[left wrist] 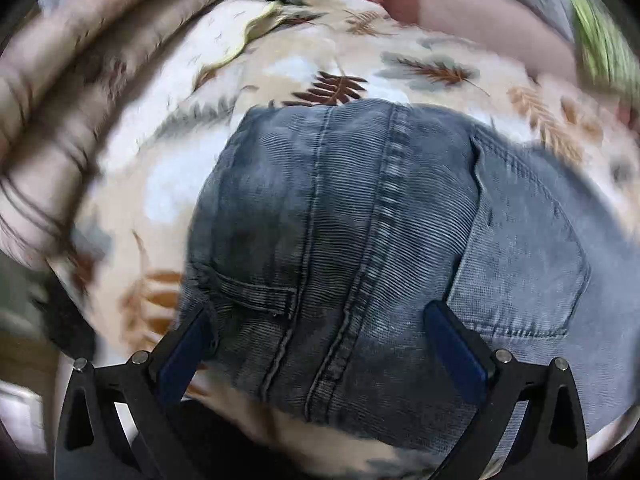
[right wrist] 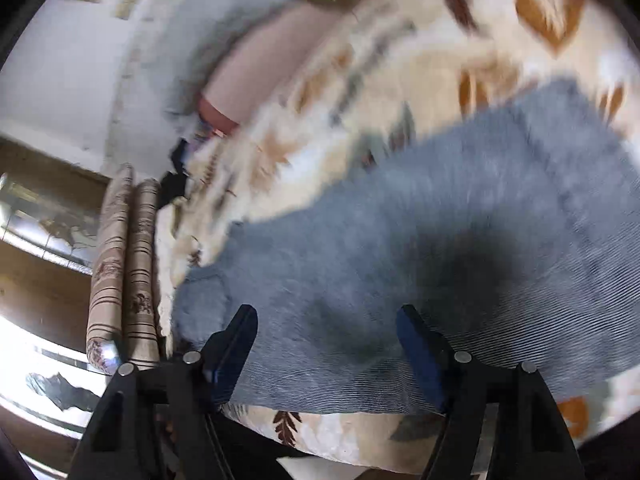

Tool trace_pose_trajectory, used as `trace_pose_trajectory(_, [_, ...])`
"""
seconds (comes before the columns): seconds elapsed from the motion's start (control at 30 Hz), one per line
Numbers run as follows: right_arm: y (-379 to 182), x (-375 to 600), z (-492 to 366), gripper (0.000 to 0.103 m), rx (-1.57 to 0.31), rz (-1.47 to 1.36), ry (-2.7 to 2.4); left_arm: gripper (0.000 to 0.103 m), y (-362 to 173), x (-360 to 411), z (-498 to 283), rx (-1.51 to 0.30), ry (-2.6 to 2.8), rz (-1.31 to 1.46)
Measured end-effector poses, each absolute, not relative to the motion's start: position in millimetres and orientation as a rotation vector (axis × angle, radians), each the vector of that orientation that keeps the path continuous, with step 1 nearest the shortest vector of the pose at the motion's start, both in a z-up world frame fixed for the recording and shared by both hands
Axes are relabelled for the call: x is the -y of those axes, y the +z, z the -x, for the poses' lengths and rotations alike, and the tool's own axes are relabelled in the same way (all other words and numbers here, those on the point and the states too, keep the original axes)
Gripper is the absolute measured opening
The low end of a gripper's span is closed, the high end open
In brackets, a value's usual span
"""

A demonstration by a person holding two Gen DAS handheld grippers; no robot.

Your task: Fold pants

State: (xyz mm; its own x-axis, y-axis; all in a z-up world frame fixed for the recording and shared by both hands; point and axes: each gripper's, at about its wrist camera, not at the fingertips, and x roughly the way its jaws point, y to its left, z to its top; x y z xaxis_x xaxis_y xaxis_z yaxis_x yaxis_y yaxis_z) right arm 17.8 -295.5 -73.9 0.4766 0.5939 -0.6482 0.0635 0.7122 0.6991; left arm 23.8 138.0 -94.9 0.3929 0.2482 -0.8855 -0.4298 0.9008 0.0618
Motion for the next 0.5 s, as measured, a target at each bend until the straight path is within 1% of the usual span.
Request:
trace_pose_trajectory(0.07, [-68, 313, -4, 0.075, -0.997, -0.805, 0.363, 0.103, -90, -143, -23, -1.103, 0.450, 0.224])
trace_pose_trajectory(0.17, [-74, 349, 9, 0.076, -0.943, -0.873, 0.292, 0.103, -79, -139, -22, -1.094, 0.464, 0.186])
trace_pose_trajectory(0.2, [-82, 360, 10, 0.078, -0.951, -0.874, 0.235, 0.103, -74, -137, -20, -1.077, 0.460, 0.185])
trace_pose_trajectory(0.23, [-100, 376, 11, 0.075, -1.011, -0.881, 0.119, 0.103, -69, -137, -18, -1.064, 0.454, 0.188])
trace_pose_trajectory(0.27, [-113, 385, 12, 0.075, -1.043, -0.924, 0.091, 0.103, -63, -134, -16, -1.047, 0.447, 0.187])
trace_pose_trajectory(0.3, [-117, 393, 14, 0.075, -1.016, -0.989, 0.125, 0.103, -58, -131, -15, -1.037, 0.443, 0.179])
trace_pose_trajectory(0.33, [-112, 397, 18, 0.075, -1.000, -1.004, 0.128, 0.103, -53, -128, -13, -1.024, 0.440, 0.164])
trace_pose_trajectory(0.43, [-84, 396, 23, 0.076, -0.942, -0.904, 0.130, 0.103, -46, -117, -11, -1.000, 0.434, 0.129])
trace_pose_trajectory(0.5, [-77, 394, 24, 0.079, -0.920, -0.869, 0.155, 0.103, -45, -114, -13, -0.994, 0.429, 0.117])
